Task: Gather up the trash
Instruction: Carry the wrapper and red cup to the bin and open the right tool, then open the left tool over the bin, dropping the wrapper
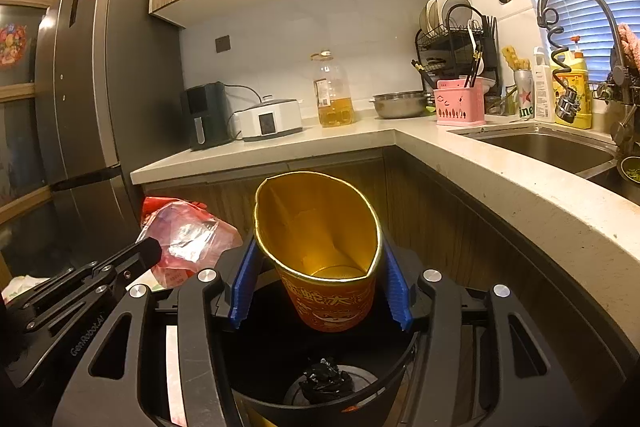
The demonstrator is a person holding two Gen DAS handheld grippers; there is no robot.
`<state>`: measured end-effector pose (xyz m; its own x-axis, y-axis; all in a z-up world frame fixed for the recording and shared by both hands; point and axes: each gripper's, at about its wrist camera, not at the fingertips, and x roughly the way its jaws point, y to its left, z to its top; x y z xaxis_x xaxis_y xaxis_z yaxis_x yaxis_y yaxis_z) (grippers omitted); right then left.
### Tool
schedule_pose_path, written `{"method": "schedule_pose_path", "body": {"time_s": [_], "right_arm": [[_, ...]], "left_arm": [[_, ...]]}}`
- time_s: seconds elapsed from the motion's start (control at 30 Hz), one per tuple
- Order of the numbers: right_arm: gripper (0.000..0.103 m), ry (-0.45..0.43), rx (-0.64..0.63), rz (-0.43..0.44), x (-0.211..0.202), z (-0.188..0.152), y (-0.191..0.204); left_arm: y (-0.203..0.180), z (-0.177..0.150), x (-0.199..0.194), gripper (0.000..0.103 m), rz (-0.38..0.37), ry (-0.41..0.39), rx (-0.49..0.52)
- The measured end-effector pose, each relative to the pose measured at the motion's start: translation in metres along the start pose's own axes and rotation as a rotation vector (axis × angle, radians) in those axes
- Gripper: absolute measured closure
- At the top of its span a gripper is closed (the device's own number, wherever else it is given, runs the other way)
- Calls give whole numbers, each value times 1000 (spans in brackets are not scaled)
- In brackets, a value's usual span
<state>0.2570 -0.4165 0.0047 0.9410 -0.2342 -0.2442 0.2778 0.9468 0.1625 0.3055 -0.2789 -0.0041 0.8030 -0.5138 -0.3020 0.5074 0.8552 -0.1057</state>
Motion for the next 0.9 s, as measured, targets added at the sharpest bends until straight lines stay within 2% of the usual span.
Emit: {"method": "schedule_pose_path", "body": {"time_s": [0.43, 0.63, 0.67, 0.73, 0.8, 0.9], "right_arm": [[46, 4, 8, 2, 14, -2, -4], [36, -8, 36, 6, 17, -4, -11], [34, -9, 45, -1, 17, -4, -14], [33, -11, 55, -16, 16, -3, -19], [31, -6, 54, -28, 14, -4, -22], [29, 9, 38, -42, 11, -6, -20]], "left_arm": [[2, -7, 20, 102, -16, 19, -19], [3, -12, 28, 101, -38, 25, -32], [4, -14, 30, 95, -41, 31, -34], [6, -17, 34, 75, -28, 43, -34], [11, -19, 34, 50, -19, 41, -47], [19, -22, 29, 39, 4, 39, -77]]}}
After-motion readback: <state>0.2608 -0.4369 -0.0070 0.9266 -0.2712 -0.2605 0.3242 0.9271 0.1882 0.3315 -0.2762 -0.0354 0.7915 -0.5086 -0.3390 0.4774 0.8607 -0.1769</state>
